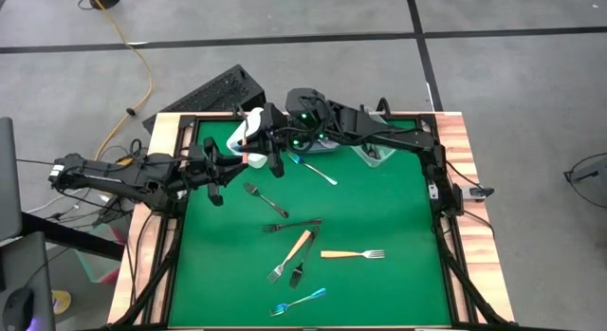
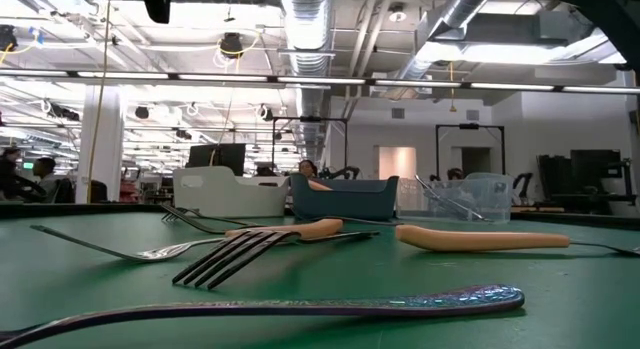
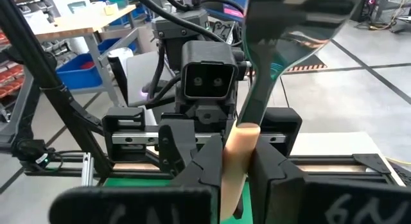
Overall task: Sort silverware by color (type)
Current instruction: Put the yellow fork into the blue bin
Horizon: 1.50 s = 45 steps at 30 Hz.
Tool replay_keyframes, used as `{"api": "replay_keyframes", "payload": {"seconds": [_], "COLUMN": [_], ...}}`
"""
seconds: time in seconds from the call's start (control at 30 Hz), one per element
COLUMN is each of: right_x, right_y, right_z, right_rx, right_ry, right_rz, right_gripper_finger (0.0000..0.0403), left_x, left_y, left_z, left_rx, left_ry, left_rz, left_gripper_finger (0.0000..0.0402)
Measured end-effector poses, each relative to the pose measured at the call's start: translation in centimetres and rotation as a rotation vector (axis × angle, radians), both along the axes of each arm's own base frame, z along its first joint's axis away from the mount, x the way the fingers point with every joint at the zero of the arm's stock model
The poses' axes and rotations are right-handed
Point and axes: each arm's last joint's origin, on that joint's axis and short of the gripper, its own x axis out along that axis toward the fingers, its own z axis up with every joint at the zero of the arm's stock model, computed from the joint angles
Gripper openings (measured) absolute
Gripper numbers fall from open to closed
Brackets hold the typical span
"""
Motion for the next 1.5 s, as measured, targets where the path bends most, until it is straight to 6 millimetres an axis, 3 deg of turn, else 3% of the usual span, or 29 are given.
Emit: {"api": "replay_keyframes", "payload": {"seconds": [0.27,0.73,1.23,1.5], "right_x": [0.0,-0.8,-3.7,-4.7], "right_y": [0.0,-3.3,-8.7,-10.6], "right_z": [-0.1,-0.7,-2.3,-2.8], "right_rx": [-0.008,-0.025,-0.067,-0.095], "right_ry": [0.013,0.098,0.363,0.421], "right_rz": [-0.033,-0.179,-0.373,-0.399], "right_gripper_finger": [0.0042,0.0042,0.0042,0.0042], "left_x": [0.0,-0.1,-0.3,-0.4], "left_y": [0.0,0.4,0.5,1.0], "left_z": [0.0,-1.5,-2.0,-2.7], "left_rx": [-0.007,-0.143,-0.169,-0.293], "left_ry": [0.000,0.096,0.133,0.145], "left_rz": [0.012,0.128,0.184,0.234], "left_gripper_finger": [0.0071,0.0160,0.0165,0.0165]}}
